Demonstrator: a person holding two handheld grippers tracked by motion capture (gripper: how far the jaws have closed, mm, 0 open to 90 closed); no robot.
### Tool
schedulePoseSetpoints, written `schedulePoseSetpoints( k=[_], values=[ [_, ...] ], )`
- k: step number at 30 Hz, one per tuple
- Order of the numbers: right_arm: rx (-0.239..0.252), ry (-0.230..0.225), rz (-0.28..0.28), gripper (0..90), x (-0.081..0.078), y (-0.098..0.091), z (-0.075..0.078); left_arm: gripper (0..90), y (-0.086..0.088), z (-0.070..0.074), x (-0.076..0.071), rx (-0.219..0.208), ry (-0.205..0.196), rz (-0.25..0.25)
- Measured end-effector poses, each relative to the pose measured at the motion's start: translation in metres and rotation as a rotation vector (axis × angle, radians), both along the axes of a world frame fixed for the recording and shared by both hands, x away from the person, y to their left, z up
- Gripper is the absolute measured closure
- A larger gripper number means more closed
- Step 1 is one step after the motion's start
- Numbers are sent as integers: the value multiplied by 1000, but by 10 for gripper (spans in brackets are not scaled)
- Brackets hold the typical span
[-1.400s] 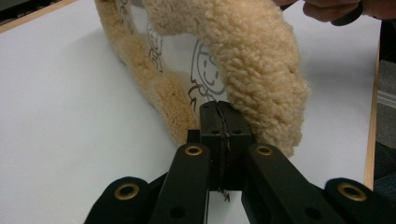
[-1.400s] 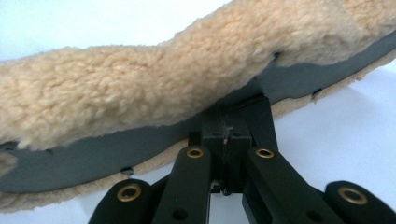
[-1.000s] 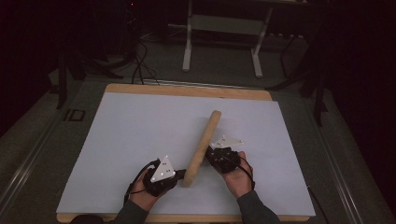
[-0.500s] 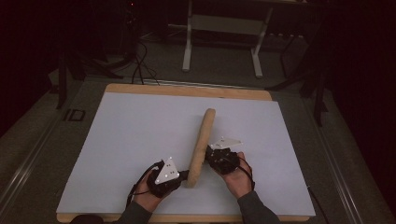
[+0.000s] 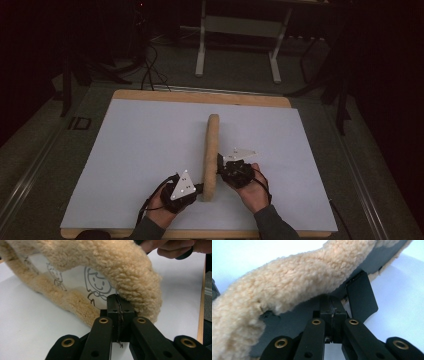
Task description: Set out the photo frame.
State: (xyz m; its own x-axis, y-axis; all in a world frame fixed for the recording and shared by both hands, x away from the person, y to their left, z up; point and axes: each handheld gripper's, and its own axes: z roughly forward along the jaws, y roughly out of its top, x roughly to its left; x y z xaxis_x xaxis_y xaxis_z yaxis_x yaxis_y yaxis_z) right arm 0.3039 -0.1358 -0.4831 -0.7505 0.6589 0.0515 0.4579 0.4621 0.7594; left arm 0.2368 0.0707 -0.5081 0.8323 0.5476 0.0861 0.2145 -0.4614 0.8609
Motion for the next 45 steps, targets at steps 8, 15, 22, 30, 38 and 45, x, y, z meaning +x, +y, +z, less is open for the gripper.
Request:
schedulePoseSetpoints(
  k=[8, 15, 22, 30, 38, 45],
  values=[
    [2, 10, 15, 900, 0, 1, -1, 900, -10, -4, -1, 12, -3, -4],
    [-7, 15, 20, 900, 1, 2, -2, 900, -16, -4, -1, 13, -9, -1],
    [-9, 34, 31, 900, 3, 2, -2, 900, -23, -6, -2, 22, -21, 3],
    [5, 54, 45, 900, 5, 1, 0, 900, -27, -6, 0, 32, -29, -7],
    [10, 67, 30, 899, 9, -6, 4, 900, -32, -6, 5, 39, -30, -20],
    [24, 64, 1, 816, 10, -10, 9, 900, -31, -6, 7, 59, -23, -44]
  ],
)
